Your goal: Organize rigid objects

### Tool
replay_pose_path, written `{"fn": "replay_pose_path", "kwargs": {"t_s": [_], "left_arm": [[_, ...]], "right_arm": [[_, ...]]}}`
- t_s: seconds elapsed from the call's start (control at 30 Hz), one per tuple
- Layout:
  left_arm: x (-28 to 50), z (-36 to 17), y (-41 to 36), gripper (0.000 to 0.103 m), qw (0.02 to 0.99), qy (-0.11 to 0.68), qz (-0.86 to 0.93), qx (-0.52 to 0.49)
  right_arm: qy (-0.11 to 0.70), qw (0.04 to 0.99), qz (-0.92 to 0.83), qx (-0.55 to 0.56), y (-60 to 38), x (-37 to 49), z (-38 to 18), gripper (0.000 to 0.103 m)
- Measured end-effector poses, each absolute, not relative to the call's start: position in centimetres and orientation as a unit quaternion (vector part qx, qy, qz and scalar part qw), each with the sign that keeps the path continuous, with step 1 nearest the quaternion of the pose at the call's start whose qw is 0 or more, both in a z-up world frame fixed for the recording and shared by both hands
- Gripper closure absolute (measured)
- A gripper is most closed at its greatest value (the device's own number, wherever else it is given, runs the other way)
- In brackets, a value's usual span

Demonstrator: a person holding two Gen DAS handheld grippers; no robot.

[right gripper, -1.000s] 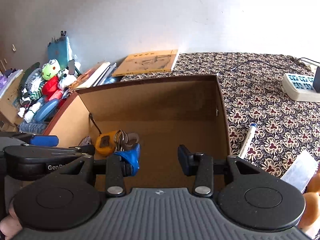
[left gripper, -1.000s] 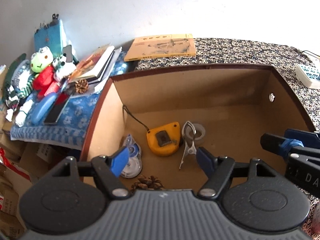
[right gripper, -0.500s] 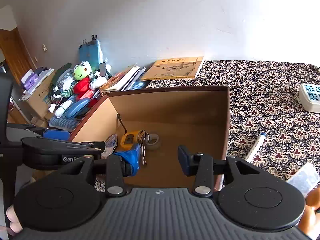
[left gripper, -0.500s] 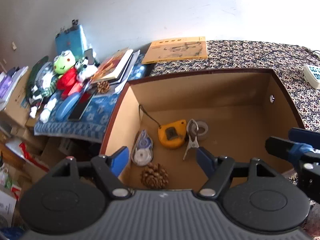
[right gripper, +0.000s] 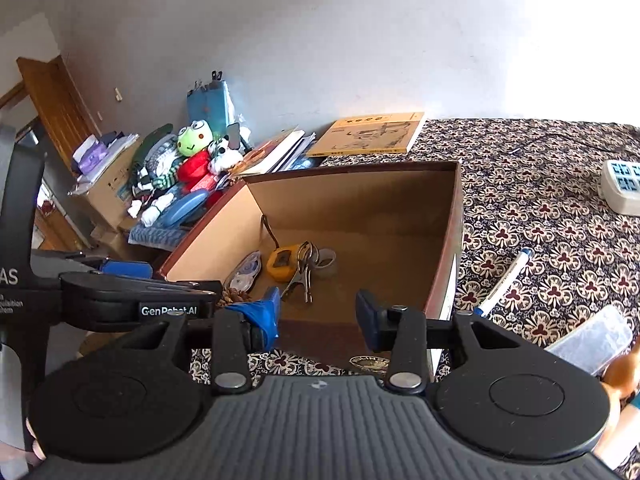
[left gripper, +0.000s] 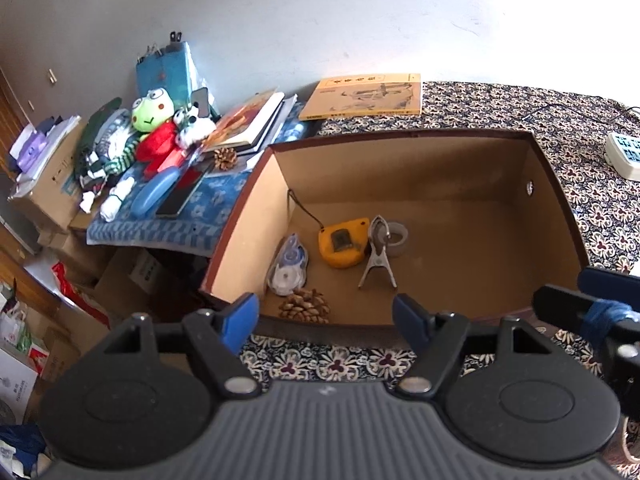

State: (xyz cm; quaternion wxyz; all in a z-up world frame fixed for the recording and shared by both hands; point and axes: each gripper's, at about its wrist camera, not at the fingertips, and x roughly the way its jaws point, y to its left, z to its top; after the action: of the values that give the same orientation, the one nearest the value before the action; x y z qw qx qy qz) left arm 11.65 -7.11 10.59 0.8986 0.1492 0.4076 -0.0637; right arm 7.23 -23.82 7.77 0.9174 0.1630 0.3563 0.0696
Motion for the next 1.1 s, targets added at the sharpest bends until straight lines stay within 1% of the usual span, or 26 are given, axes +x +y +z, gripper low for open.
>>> {"fn": "replay_pose_path", "kwargs": {"t_s": [0.13, 0.27, 0.37, 0.53, 0.7, 0.87, 1.1], "left_arm": [[12.5, 10.8, -6.5, 0.028, 0.9, 0.404, -0.084, 0.138], [14.0, 10.3, -6.1, 0.028, 0.9, 0.395, -0.108, 0.151], [15.0, 10.0, -5.4, 0.025, 0.895, 0.396, -0.137, 0.152], [17.1, 8.9, -4.3, 0.025, 0.885, 0.411, -0.165, 0.145], [18.6, 8.0, -3.8, 0.025, 0.879, 0.422, -0.176, 0.132], [19.3, 7.6, -3.6, 0.025, 0.879, 0.423, -0.178, 0.126], [19.8, 7.1, -3.7, 0.025, 0.88, 0.424, -0.173, 0.126]], "right_arm": [[0.36, 0.916, 0.045, 0.172, -23.5, 7.5, 7.6, 0.077], [0.36, 0.915, 0.011, 0.184, -22.8, 8.4, 7.3, 0.077], [0.356, 0.915, -0.015, 0.192, -21.8, 9.3, 7.4, 0.077], [0.367, 0.913, -0.064, 0.168, -19.8, 10.8, 7.1, 0.077], [0.383, 0.904, -0.09, 0.169, -19.0, 11.9, 6.6, 0.077], [0.391, 0.904, -0.107, 0.139, -18.2, 12.7, 6.6, 0.078], [0.399, 0.899, -0.113, 0.14, -18.3, 13.5, 6.0, 0.078]]}}
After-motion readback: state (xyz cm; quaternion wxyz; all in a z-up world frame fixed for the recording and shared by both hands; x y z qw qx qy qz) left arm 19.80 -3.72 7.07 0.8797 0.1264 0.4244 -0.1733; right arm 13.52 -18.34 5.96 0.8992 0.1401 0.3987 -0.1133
